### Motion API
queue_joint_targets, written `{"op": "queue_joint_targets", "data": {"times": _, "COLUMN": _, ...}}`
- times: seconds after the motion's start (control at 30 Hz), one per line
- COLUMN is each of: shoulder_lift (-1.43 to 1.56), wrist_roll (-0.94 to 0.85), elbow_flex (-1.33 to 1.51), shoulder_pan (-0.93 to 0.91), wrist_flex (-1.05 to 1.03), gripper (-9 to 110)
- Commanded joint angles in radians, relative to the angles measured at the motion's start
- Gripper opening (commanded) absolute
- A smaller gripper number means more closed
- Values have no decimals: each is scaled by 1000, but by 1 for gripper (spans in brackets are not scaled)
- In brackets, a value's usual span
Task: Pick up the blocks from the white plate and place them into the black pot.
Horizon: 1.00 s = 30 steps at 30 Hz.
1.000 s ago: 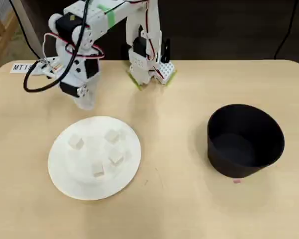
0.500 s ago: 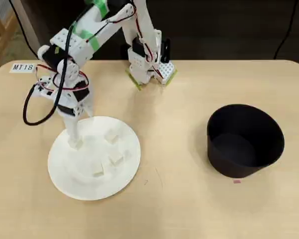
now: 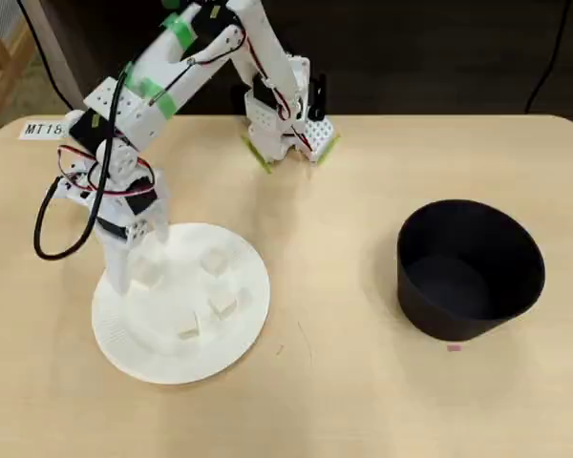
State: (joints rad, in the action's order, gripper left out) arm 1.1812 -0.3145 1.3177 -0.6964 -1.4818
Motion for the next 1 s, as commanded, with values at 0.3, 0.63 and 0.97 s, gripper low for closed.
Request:
{"op": "queue_joint_targets", "data": {"times": 0.3, "shoulder_lift": -74, "wrist_roll": 31, "elbow_flex": -114, "shoulder_pan": 29, "wrist_flex": -25, "gripper": 34}}
{"op": "queue_joint_targets", "data": {"times": 0.63, "shoulder_lift": -104, "wrist_roll": 66, "elbow_flex": -115, "shoulder_pan": 25, "wrist_flex": 69, "gripper": 8}}
{"op": "queue_joint_targets", "data": {"times": 0.97, "shoulder_lift": -40, "wrist_roll": 78, "elbow_flex": -118, "shoulder_pan": 66, "wrist_flex": 92, "gripper": -2}}
